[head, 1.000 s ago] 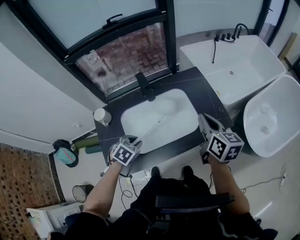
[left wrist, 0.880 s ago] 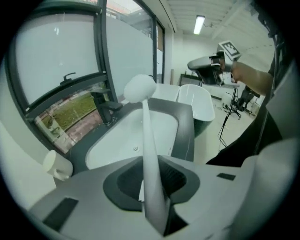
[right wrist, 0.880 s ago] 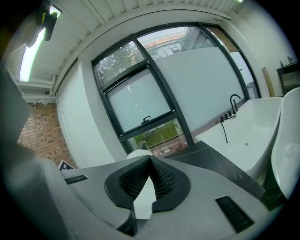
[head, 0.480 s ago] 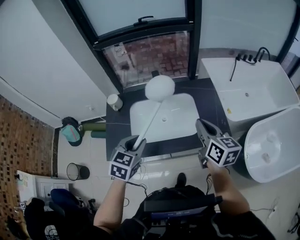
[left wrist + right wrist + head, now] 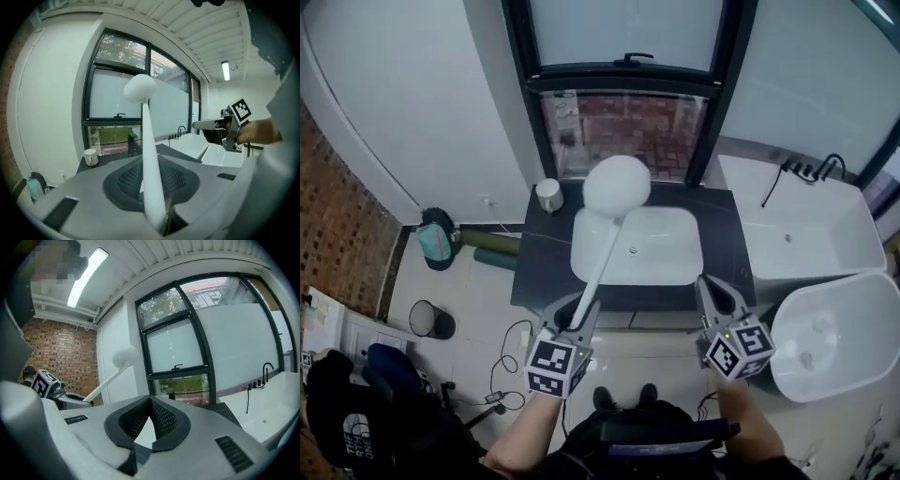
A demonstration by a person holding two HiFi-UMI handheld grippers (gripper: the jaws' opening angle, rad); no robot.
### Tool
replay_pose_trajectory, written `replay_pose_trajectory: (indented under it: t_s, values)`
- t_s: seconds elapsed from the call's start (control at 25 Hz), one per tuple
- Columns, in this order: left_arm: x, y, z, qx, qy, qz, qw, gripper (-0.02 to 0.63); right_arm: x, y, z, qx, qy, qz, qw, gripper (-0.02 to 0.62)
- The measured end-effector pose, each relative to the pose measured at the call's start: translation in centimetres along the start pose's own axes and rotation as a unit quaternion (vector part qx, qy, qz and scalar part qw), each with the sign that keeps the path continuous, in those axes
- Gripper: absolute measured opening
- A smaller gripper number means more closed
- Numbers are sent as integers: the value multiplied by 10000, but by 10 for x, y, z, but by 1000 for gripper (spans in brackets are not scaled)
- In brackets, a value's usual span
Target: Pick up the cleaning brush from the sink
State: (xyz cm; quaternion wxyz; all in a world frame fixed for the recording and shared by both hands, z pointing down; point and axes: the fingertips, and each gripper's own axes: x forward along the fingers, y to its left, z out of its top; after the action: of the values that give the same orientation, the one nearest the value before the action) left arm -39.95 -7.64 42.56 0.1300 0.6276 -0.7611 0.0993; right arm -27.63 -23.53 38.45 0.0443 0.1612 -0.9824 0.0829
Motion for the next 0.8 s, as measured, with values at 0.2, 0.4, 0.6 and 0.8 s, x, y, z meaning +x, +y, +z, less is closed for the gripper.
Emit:
replay_pose_trajectory:
  t_s: [0.2, 0.4, 0.6, 0.8]
  values:
    - [-53, -33, 30, -166, -717, 370, 9966, 87, -39, 24, -2, -13, 95, 127, 9999, -12]
    - [-78, -72, 53, 8, -1260, 595, 9902, 87, -80, 16, -6, -35, -31, 194, 9998, -12]
    - [-110, -92, 67, -102, -1741, 989, 9797, 89, -117, 16, -15, -82, -123, 137, 9998, -13]
    - [-115, -98, 64, -87, -1716, 1000, 9800, 89, -126, 13, -20, -277, -121, -98, 9995, -14]
